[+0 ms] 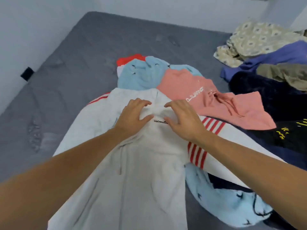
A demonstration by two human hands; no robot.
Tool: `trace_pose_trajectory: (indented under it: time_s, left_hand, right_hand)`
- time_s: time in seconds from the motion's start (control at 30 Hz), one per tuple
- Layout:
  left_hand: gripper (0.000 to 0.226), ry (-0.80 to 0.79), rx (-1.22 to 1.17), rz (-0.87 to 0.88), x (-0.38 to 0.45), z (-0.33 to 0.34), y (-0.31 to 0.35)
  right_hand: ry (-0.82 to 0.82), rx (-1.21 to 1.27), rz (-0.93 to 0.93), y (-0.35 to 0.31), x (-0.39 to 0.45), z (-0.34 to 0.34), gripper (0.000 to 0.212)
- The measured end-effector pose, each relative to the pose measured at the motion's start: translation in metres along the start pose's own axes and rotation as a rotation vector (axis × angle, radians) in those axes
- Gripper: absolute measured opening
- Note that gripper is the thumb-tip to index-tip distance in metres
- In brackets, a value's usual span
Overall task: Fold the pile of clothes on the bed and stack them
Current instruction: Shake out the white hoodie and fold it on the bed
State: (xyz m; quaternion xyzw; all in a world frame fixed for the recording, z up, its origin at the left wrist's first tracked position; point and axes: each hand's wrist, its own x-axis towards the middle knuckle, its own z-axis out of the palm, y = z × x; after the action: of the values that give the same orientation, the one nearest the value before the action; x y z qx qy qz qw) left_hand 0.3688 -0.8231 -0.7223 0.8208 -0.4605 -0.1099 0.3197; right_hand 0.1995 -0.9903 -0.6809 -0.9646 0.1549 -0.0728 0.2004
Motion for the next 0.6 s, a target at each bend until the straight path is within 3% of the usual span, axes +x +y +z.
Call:
trace_pose_trajectory:
  time_s: [0.3,0.47,0.53,0.6]
  left_hand:
    - [0.059,0.055,0.014,-0.525,-0.089,-0.103,-0.206]
    - [0.079,-0.090,-0.030,-0.735,-0.135,-0.101,-0.270]
    - [0.067,-0.129,-0.142,-0.751,-0.145,-0.098,-0.285]
    - [0.040,-0.131,-0.264,-0.739,-0.148,-0.098,-0.293]
  right_hand:
    - [-0.280,0.029,-0.148,-0.171,0.132,0.144,0.051]
    - [-0.425,-0.007,-0.181,-0.211,0.169,0.209,0.059]
    - [-0.478,-0.014,-0.215,-0.221,0.178,0.229,0.064]
    - [-0.515,-0.035,-0.255,-0.229,0.186,0.245,0.069]
